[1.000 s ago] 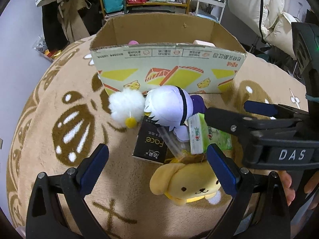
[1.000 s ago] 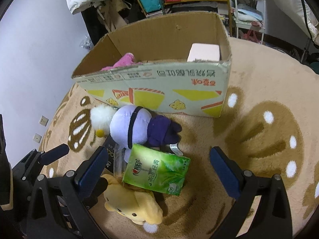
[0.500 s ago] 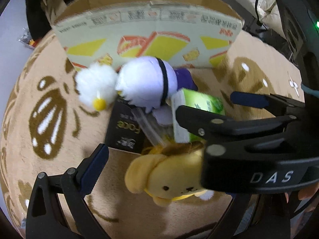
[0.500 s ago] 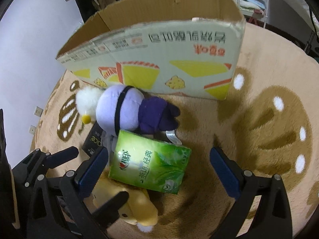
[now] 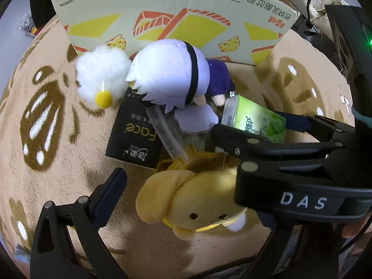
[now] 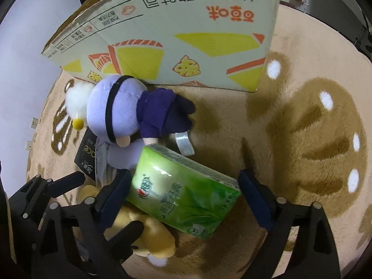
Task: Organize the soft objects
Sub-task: 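Lower the left gripper onto the yellow dog plush while the right gripper lowers onto the green tissue pack, then close the left gripper on the yellow dog while the right gripper grasps the green tissue pack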
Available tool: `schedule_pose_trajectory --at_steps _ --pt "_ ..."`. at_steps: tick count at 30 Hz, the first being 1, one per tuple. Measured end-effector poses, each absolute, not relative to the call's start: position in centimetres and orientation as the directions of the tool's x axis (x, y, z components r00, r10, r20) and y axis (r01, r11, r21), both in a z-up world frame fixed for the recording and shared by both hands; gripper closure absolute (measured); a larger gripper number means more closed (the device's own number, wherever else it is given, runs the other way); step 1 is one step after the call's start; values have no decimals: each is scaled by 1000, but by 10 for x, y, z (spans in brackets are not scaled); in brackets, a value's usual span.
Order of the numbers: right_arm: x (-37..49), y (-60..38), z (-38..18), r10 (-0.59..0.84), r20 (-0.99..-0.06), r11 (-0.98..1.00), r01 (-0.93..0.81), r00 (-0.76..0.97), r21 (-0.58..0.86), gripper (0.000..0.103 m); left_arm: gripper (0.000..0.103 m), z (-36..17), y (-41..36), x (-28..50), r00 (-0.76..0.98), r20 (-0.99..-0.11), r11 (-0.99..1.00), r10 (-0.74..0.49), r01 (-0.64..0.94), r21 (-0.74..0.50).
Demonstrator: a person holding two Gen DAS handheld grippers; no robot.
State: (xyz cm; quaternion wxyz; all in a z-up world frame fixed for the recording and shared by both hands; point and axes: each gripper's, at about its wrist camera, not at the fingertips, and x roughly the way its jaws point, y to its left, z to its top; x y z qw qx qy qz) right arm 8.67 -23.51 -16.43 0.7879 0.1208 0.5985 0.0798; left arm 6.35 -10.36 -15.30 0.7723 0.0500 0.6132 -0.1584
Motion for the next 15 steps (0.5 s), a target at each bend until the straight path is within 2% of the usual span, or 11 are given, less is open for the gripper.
schedule_pose_trajectory --at_steps 3,6,8,11,15 --pt "85 -237 -164 270 -926 957 28 265 288 11 6 -155 -104 63 178 -964 944 -196 300 -136" --pt "85 -236 -164 272 -925 957 31 265 290 11 18 -154 -102 61 169 -959 942 -227 287 -173" --pt "83 -237 -163 274 -924 956 32 266 292 12 31 -156 -97 60 166 -953 940 -252 275 -201" --pt "81 -240 -161 281 -920 953 36 273 301 12 38 -149 -96 54 183 -949 937 -256 288 -197" --pt "77 -244 -149 297 -904 946 34 308 323 13 43 -138 -92 50 215 -943 939 -255 288 -188"
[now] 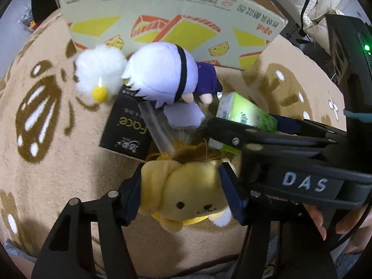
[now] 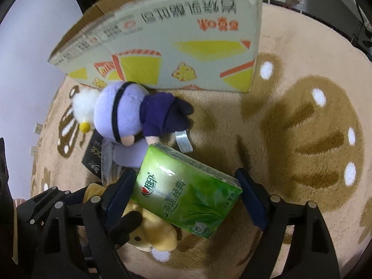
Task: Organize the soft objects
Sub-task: 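Close the left gripper on the yellow dog while the right gripper grasps the green tissue pack, then carry the yellow dog over the box with the left gripper while the right gripper carries the tissue pack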
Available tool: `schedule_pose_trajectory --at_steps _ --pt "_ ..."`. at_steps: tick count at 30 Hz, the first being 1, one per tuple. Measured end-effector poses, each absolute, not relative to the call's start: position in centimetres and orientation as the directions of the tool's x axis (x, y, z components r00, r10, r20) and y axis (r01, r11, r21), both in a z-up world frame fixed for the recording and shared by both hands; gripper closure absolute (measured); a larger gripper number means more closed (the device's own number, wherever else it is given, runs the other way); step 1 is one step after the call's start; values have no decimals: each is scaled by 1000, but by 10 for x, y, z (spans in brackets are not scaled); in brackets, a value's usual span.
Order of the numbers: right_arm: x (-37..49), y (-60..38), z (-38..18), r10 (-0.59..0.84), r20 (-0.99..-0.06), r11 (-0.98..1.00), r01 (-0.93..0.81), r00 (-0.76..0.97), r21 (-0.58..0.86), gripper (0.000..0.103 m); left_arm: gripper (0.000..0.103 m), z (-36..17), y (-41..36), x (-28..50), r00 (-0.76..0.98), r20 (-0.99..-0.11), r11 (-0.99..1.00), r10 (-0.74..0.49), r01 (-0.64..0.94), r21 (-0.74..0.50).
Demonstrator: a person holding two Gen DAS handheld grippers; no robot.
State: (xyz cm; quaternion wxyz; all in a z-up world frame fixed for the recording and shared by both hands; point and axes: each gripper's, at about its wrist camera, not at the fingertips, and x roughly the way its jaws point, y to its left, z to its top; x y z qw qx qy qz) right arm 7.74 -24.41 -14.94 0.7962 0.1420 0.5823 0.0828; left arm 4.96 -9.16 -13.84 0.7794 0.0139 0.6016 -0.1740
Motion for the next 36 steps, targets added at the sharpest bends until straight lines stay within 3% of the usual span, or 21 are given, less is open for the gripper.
schedule_pose_trajectory --at_steps 4,14,24,36 --pt "71 -249 -135 311 -883 941 17 351 339 13 47 -131 -93 47 254 -939 945 -233 288 -157" --pt "59 -257 -105 317 -843 937 -8 436 348 13 47 -89 -74 33 448 -879 966 -166 255 -53" --pt "38 -263 -63 306 -754 939 -52 581 340 13 47 -33 -49 21 681 -728 984 -82 171 49" --pt "38 -260 -22 265 -603 948 -89 753 306 14 47 15 -29 39 852 -519 992 -67 111 53"
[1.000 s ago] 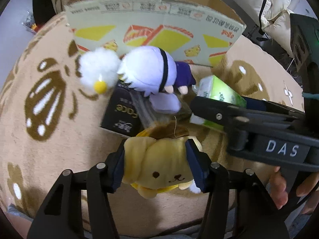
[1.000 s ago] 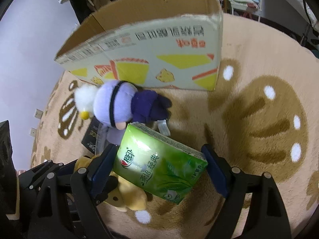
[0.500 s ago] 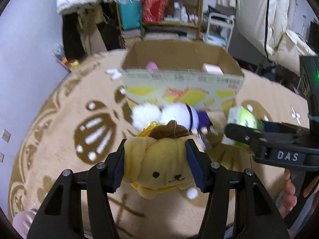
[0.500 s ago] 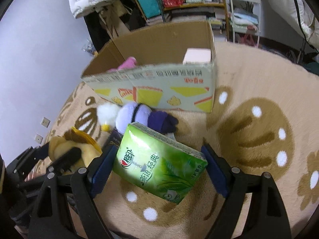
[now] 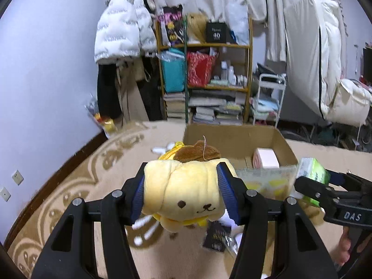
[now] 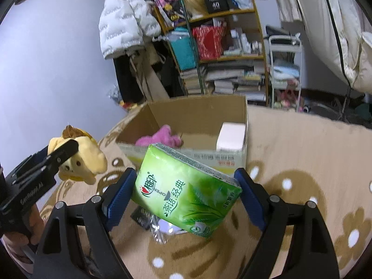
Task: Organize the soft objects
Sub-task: 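Carry the yellow dog over the box with the left gripper while the right gripper carries the tissue pack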
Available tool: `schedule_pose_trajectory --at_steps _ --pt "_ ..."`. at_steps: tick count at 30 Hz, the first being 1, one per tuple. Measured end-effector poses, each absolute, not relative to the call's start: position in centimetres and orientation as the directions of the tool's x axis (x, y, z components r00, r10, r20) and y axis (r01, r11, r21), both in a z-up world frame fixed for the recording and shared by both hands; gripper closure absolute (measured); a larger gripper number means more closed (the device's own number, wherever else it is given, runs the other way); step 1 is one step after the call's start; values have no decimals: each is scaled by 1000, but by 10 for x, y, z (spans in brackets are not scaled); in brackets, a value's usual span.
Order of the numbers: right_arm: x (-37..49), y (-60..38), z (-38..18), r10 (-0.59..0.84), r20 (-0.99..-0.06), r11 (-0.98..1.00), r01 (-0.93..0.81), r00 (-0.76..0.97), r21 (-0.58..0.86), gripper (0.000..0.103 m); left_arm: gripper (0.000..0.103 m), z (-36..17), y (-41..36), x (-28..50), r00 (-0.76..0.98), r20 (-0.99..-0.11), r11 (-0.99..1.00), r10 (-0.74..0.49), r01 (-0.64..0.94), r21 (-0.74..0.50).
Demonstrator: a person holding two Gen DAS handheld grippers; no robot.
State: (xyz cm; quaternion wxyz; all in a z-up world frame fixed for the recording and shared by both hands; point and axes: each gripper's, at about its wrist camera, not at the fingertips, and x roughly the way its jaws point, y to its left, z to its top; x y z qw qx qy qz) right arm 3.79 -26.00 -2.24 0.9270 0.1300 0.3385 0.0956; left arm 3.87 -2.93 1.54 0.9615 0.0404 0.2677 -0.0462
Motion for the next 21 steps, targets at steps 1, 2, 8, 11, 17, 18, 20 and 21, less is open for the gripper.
schedule_pose_trajectory --at_steps 1,2,8,11,17,18,20,21 --pt "40 -260 -19 260 -590 949 -90 764 301 14 47 17 -29 42 859 -507 992 -64 109 59" --pt "42 -260 -17 257 -583 950 -92 771 299 14 47 20 -30 45 866 -497 992 -58 105 66" --pt "57 -264 -9 240 -546 955 -93 803 282 14 46 26 -32 69 891 -452 992 -52 97 77" --pt "66 -265 -9 236 -542 956 -94 807 276 14 46 26 -33 80 897 -439 992 -53 98 79" --pt "80 -263 -11 219 -534 966 -106 816 235 14 46 23 -40 98 903 -426 990 -57 106 92" --pt "82 -264 -11 218 -531 966 -105 819 234 14 46 22 -42 101 902 -427 989 -57 108 96" --pt "87 -265 -12 211 -530 968 -101 821 229 14 46 20 -45 106 898 -435 989 -62 115 95" --pt "89 -266 -12 205 -530 970 -97 823 225 13 46 17 -45 107 895 -440 989 -65 118 94"
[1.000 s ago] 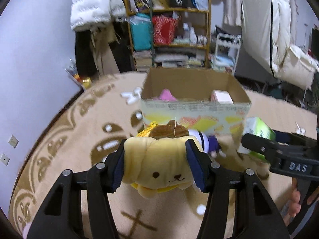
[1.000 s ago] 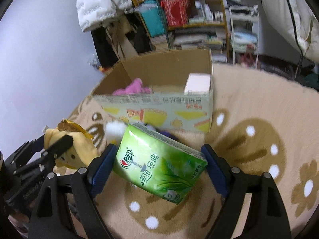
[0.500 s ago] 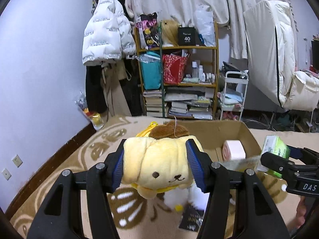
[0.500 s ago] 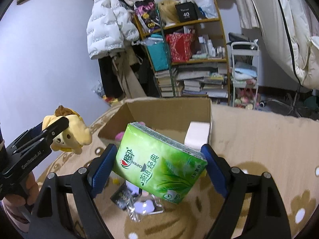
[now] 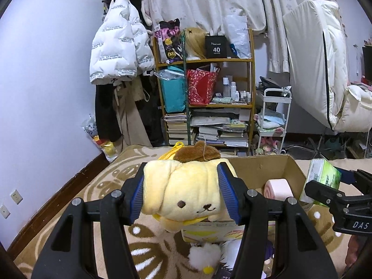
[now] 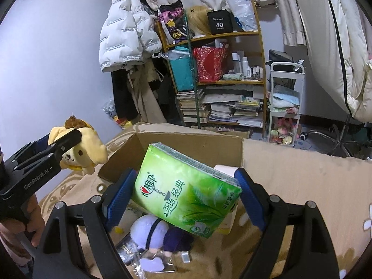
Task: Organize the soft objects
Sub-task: 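Carry the yellow dog over the box with the left gripper while the right gripper carries the tissue pack, then open both grippers to drop the dog and tissue pack into the box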
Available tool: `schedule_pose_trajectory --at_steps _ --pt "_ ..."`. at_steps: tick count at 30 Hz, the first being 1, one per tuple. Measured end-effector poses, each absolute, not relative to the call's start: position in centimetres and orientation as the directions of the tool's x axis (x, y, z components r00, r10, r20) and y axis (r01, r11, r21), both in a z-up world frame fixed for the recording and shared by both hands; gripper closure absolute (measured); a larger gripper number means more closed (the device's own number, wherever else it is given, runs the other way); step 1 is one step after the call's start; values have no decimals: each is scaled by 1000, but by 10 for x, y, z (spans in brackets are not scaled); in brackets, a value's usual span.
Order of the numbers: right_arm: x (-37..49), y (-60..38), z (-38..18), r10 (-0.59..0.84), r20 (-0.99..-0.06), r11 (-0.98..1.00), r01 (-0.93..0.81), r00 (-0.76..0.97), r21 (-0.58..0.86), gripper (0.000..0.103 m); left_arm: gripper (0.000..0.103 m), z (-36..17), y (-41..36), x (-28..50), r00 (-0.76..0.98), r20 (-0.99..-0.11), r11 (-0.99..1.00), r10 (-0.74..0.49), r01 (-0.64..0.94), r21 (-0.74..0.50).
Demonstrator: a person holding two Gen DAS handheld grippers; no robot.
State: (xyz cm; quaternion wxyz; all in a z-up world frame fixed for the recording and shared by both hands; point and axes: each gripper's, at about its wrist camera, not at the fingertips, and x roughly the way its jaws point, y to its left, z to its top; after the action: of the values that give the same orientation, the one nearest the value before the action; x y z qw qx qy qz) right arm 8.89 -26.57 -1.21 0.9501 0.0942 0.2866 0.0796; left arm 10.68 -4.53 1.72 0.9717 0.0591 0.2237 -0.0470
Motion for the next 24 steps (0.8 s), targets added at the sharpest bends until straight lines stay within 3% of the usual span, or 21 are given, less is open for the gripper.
schedule_pose_trajectory --at_steps 19,24 --pt "123 -282 -28 191 -525 968 -72 829 240 13 42 -7 -57 135 871 -477 983 -120 171 66" --pt "136 -291 -35 276 -545 940 -104 792 325 13 38 -16 -62 142 857 -503 981 -115 177 79"
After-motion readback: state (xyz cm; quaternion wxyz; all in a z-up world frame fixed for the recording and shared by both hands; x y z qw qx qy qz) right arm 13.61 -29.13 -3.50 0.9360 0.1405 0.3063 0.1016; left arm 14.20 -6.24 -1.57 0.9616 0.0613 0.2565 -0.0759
